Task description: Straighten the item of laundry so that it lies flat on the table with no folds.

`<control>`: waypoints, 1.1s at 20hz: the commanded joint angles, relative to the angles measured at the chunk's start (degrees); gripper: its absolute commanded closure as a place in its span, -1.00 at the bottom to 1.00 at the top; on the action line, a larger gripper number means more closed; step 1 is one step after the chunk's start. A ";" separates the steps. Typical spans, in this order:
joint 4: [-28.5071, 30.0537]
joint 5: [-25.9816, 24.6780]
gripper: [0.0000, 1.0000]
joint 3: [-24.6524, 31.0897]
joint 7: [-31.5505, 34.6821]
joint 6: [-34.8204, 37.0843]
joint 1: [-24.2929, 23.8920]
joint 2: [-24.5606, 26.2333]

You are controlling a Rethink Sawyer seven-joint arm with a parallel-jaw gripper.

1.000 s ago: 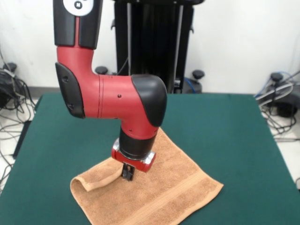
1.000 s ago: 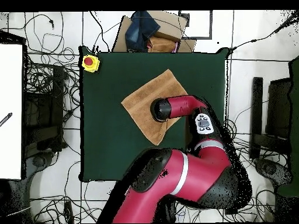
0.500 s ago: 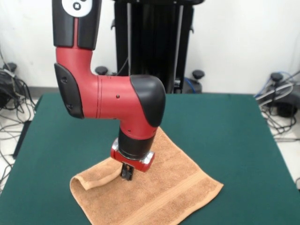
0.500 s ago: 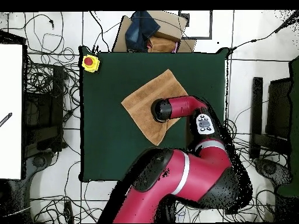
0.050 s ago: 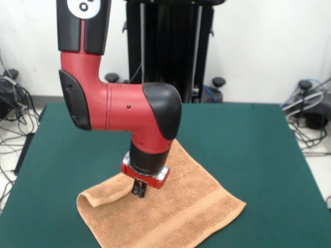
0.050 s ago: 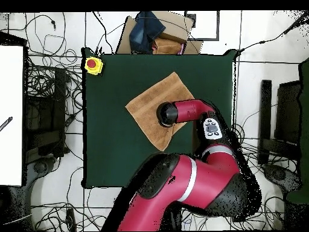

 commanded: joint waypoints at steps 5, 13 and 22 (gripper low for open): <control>3.04 -0.41 1.00 1.56 -21.67 21.67 -2.65 1.51; 4.13 -0.88 1.00 1.68 -23.53 24.61 -3.55 0.53; 5.90 -0.70 1.00 1.10 -21.87 22.52 -2.92 -0.18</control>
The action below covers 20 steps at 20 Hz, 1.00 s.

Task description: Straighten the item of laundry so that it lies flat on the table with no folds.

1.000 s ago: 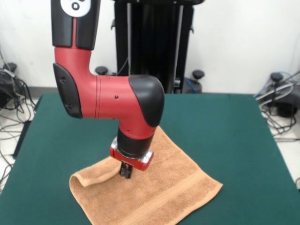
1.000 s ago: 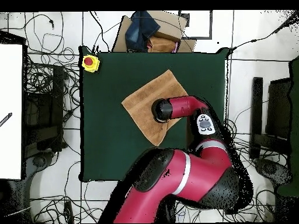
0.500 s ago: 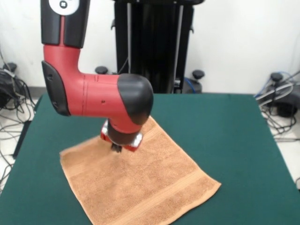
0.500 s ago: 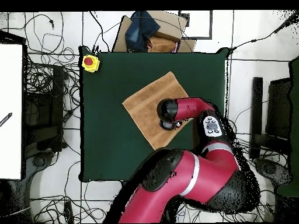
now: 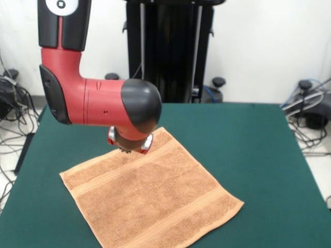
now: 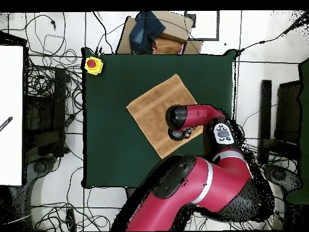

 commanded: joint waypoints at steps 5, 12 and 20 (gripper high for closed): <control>10.12 -0.09 1.00 -0.30 11.31 -16.67 3.35 -3.73; 21.82 1.57 1.00 -3.71 11.54 -21.32 5.19 -16.59; 29.93 1.47 1.00 -4.19 5.24 -26.46 0.53 -22.19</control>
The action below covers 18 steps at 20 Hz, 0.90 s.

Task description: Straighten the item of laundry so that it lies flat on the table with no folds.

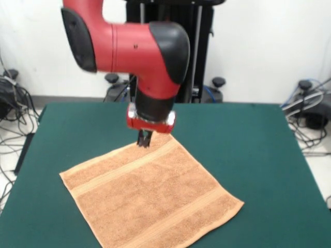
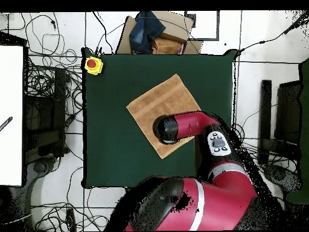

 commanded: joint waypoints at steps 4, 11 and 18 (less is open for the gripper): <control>9.80 -1.99 1.00 -4.60 2.16 -2.78 -4.32 -6.03; 6.79 -4.12 1.00 -5.15 0.03 -3.64 -6.99 -3.15; 5.55 -4.81 1.00 -7.36 3.06 -5.25 -7.11 -0.31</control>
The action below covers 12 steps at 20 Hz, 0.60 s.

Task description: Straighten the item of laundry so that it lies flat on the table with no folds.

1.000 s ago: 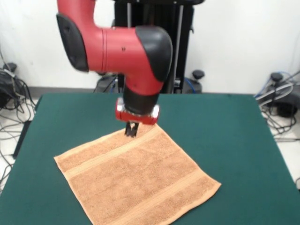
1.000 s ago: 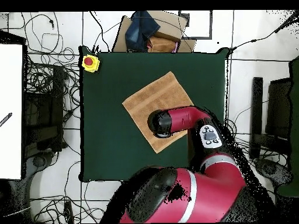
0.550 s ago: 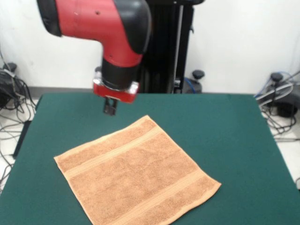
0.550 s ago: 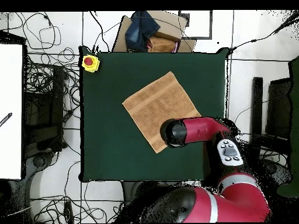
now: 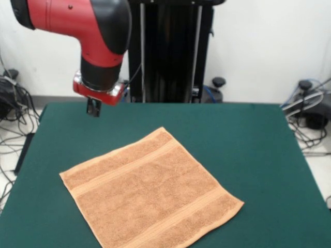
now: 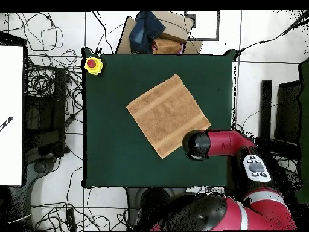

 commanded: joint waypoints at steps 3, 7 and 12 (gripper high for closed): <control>0.51 -3.16 1.00 -3.61 7.60 -6.93 1.59 6.53; -2.07 -3.21 1.00 -5.13 8.33 -9.94 1.85 10.89; -2.52 -0.99 1.00 -4.14 6.51 -10.51 1.32 13.28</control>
